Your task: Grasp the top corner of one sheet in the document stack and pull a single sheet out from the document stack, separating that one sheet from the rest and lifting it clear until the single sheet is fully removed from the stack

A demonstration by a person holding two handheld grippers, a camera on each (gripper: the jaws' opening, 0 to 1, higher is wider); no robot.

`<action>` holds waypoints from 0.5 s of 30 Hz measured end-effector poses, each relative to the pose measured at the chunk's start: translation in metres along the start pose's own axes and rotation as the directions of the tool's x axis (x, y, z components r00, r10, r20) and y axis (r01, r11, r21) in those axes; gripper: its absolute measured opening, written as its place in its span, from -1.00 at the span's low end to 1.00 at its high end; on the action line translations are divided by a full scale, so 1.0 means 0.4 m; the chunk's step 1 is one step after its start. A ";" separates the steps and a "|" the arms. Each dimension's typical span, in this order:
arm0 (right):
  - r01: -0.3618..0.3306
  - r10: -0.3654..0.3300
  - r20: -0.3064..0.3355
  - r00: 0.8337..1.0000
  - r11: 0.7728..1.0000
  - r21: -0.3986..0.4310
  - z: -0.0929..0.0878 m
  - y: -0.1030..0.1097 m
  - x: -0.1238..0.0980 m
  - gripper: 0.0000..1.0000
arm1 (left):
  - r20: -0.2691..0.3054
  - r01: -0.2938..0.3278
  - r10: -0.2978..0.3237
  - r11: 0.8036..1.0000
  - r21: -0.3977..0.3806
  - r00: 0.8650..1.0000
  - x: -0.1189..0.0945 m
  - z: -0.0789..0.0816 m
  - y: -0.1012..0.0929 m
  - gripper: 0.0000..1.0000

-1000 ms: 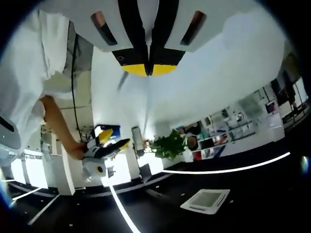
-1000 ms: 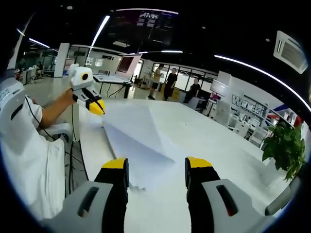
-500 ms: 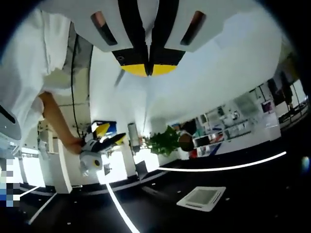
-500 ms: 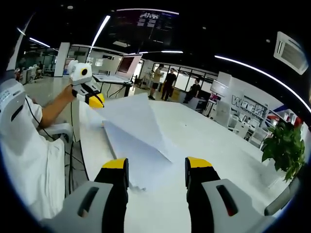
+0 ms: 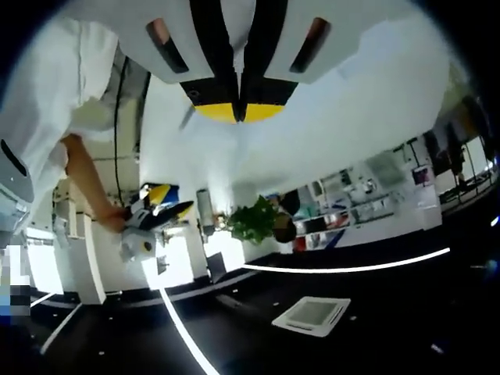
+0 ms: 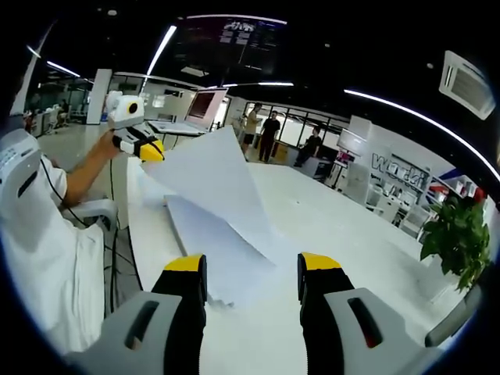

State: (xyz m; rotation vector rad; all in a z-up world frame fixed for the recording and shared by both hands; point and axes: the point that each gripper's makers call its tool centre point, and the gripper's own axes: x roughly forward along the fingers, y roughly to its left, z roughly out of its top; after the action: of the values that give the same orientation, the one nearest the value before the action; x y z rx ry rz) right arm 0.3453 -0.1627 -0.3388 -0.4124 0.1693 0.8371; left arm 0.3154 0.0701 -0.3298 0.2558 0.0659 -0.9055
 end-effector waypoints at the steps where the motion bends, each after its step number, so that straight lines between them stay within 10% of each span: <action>1: 0.000 0.000 -0.001 1.000 1.000 0.000 0.000 0.000 0.000 -0.08 | 0.006 -0.010 0.010 1.000 -0.002 1.000 -0.004 0.005 0.004 -0.95; 15: 0.001 -0.001 0.004 1.000 1.000 0.001 0.002 -0.002 -0.005 -0.08 | 0.169 -0.052 0.075 0.989 -0.135 0.983 -0.137 0.133 0.050 -0.95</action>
State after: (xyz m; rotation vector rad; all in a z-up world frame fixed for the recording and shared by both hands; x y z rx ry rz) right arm 0.3445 -0.1641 -0.3372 -0.4096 0.1654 0.8367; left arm 0.2944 0.1109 -0.2657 0.0566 -0.0446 -0.8526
